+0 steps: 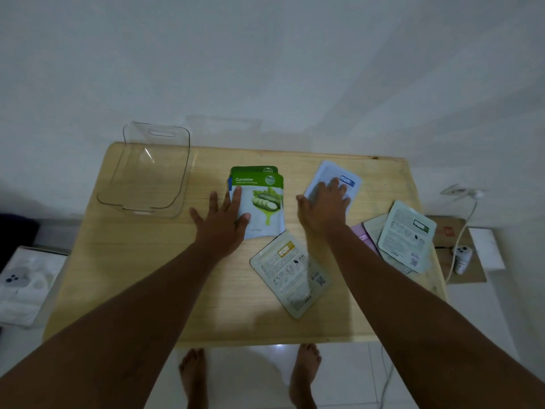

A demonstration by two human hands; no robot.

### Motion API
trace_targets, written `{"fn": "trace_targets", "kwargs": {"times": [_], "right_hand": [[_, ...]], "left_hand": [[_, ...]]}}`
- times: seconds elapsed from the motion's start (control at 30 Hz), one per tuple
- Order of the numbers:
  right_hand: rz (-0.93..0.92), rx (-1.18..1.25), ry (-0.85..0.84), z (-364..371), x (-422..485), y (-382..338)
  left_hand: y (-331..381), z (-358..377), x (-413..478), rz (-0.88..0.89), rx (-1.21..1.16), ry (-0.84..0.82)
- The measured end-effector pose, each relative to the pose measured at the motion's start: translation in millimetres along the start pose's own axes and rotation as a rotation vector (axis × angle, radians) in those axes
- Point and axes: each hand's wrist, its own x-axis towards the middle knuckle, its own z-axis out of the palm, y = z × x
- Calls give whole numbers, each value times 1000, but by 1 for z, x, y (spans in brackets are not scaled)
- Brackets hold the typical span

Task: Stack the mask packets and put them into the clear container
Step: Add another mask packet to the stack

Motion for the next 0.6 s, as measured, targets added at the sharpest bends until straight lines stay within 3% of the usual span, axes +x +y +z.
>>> {"fn": "trace_targets", "kwargs": {"times": [0.23,0.4,0.53,0.6], "right_hand": [[-118,18,5,1,-10,-7],[-231,90,102,2,-22,-5],[-276,292,142,-19,-20,-12],[-318,452,263,-32,-22,-19]], "left_hand": [[0,-1,1,-4,-9,-8],[-1,-1,2,5,2,-10],[-2,-1,1,-1,-10,-17],[-1,-2,1,1,-20,-21]]}}
